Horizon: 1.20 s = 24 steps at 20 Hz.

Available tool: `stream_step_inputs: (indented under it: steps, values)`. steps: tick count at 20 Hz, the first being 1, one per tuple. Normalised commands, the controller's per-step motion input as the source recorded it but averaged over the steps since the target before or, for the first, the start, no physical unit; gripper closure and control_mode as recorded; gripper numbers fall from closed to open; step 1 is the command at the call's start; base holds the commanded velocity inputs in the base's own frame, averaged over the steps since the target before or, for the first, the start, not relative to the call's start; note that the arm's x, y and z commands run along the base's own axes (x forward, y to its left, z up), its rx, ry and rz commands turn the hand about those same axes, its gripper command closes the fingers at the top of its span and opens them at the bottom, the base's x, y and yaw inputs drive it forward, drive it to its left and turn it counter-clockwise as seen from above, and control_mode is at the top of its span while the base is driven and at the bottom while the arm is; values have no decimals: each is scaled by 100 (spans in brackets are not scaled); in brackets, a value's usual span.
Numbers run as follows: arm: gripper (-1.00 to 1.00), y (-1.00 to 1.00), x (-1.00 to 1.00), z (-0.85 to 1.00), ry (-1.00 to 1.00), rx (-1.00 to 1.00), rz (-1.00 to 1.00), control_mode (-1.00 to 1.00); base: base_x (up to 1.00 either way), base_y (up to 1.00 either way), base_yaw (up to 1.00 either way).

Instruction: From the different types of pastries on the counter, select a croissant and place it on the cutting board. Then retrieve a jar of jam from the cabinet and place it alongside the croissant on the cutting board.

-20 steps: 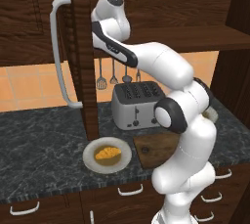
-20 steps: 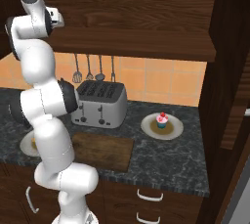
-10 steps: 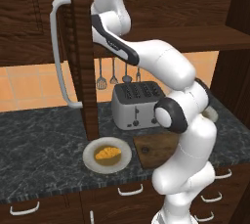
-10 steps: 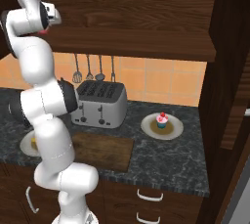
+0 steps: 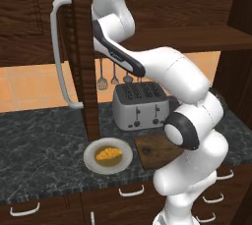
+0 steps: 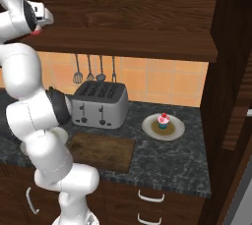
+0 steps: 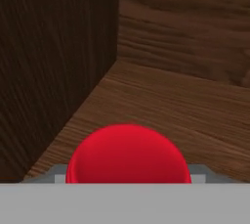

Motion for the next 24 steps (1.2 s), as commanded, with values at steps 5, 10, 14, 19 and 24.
stream_step_inputs:
  steps: [5,10,14,19,24]
  values:
    - [100,-40,-56,2,-6,0,-6,-100,0,0,0]
    - [100,-65,-69,13,-1,0,0,-100,0,0,0]
    - [100,-60,-83,24,-4,0,0,-100,0,0,0]
    - [100,-46,-97,23,-11,0,0,-100,0,0,0]
    - [100,-58,-86,10,2,0,9,-100,0,0,0]
